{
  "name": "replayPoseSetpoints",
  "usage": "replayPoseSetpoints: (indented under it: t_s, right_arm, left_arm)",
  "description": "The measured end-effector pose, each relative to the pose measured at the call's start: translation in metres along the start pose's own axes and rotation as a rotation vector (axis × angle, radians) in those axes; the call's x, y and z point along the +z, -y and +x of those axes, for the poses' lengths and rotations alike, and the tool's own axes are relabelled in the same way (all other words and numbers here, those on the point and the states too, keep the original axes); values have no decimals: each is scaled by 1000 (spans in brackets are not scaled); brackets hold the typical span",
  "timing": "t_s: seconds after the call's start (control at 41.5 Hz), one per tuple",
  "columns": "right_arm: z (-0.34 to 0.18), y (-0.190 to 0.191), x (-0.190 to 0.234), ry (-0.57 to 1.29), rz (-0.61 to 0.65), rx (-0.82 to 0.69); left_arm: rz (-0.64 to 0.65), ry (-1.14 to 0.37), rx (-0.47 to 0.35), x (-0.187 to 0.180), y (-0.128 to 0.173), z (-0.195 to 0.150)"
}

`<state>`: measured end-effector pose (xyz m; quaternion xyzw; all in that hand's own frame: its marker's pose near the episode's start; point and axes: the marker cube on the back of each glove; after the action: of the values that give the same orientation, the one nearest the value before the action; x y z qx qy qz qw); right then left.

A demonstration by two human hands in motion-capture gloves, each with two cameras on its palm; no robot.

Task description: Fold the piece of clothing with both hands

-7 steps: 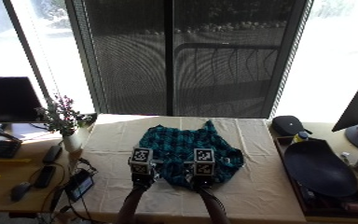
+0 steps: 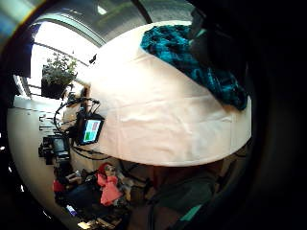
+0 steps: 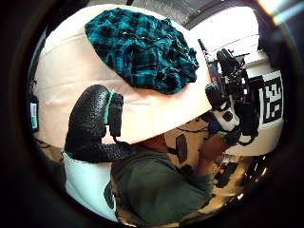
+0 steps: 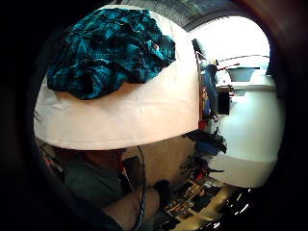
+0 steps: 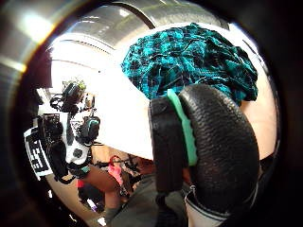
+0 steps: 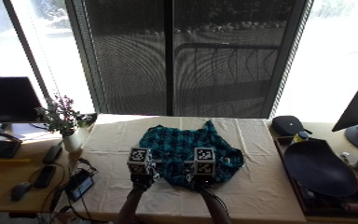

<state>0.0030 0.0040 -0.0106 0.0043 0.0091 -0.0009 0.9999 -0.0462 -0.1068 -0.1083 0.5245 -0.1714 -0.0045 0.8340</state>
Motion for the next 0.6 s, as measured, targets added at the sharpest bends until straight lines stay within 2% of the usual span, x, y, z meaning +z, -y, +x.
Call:
replayPoseSetpoints:
  t_s: [0.289, 0.482, 0.603]
  right_arm:
    - [-5, -3, 2, 20, -5, -29]
    - [-2, -5, 3, 10, -45, -44]
    - [19, 1, 6, -30, -45, -7]
  left_arm:
    - [17, 9, 11, 11, -9, -3]
    - [35, 17, 10, 1, -1, -11]
    - [-43, 20, 17, 0, -15, -11]
